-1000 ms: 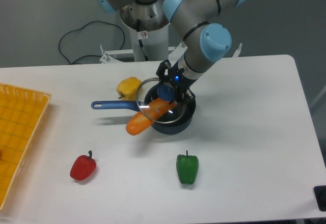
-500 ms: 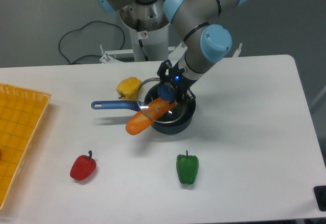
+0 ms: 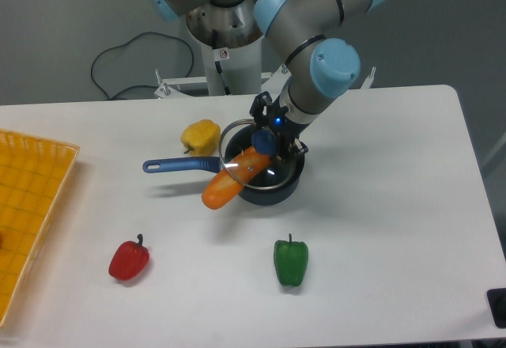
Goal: Close the pot lid
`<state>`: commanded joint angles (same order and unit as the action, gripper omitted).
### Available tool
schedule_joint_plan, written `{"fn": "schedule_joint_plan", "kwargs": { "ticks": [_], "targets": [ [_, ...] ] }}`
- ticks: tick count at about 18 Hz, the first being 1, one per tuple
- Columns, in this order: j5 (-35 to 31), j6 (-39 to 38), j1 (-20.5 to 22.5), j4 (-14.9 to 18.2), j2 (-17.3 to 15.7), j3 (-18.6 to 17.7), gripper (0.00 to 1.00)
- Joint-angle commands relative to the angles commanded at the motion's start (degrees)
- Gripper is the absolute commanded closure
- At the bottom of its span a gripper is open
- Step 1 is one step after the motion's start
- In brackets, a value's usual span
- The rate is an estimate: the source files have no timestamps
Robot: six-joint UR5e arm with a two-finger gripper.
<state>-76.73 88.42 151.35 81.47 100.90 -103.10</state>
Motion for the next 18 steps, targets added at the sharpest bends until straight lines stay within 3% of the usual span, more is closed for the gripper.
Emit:
{"fn": "schedule_joint_plan", "kwargs": {
  "ticks": [1,2,10,15,18],
  "targets": [
    [0.0,-0.09,-0.09,0.09,0.44,0.53,0.19],
    [0.0,-0.35,-0.17,0.0,0.44,0.7,0.07],
    [0.09,-0.7,-0.26,0.09,0.53,1.32,0.01],
    [-0.17,-0.7,-0.7,0.62,0.44,5.01,0.0],
    [-0.26,-0.62,-1.76,0.35,0.0,9.21,0.0]
  ]
}}
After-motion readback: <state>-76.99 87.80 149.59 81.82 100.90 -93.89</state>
